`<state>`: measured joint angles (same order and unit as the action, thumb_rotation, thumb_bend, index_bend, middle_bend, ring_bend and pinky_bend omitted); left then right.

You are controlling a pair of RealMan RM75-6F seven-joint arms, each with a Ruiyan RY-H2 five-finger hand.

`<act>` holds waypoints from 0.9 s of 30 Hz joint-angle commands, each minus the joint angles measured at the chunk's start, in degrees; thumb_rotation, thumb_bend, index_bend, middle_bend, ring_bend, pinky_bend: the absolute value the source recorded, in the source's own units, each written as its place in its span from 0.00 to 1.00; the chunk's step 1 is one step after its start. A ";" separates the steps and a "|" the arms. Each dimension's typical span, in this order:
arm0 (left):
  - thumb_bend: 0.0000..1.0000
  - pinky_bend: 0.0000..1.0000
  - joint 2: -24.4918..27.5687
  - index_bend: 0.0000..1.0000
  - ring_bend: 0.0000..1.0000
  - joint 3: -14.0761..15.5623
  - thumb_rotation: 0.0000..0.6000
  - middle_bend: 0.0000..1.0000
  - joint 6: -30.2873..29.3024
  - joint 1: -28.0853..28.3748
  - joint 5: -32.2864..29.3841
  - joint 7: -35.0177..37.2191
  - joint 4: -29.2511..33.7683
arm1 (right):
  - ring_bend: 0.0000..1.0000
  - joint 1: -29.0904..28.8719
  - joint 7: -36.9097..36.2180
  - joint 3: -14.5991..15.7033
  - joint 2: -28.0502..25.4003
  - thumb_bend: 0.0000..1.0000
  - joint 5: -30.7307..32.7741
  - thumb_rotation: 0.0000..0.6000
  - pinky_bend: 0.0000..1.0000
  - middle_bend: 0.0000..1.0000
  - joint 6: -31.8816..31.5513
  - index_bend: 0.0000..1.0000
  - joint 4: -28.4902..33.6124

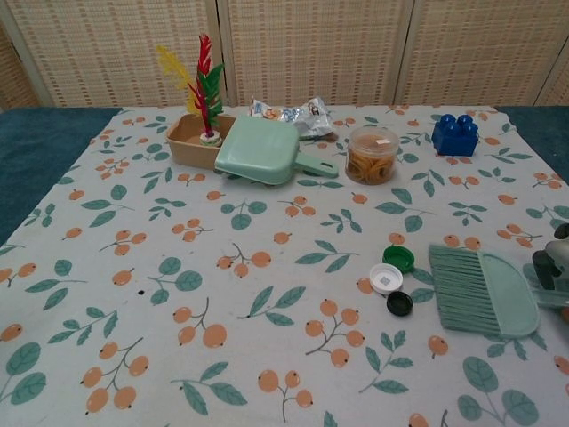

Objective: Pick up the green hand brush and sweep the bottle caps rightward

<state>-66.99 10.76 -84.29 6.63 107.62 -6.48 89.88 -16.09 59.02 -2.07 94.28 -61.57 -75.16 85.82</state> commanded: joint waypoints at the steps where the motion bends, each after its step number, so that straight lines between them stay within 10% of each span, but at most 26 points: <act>1: 0.35 0.13 0.00 0.00 0.00 0.01 1.00 0.00 0.01 -0.01 -0.03 0.00 -0.01 | 0.16 -0.05 -0.33 0.18 0.18 0.30 -0.09 1.00 0.00 0.38 -0.01 0.58 -0.28; 17: 0.36 0.13 0.28 0.00 0.00 0.06 1.00 0.00 -0.33 -0.07 0.02 0.51 0.01 | 0.41 -0.12 -6.09 2.10 -0.93 0.52 -4.80 1.00 0.00 0.66 0.29 0.87 -2.11; 27: 0.36 0.13 0.25 0.00 0.00 -0.06 1.00 0.00 -0.42 -0.11 -0.01 0.28 0.33 | 0.46 -1.29 -2.14 4.63 -13.58 0.52 -10.22 1.00 0.00 0.73 -0.42 0.94 9.04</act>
<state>-66.73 10.71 -84.71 6.53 107.62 -6.20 90.21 -16.90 55.89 1.81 83.77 -70.01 -75.27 91.68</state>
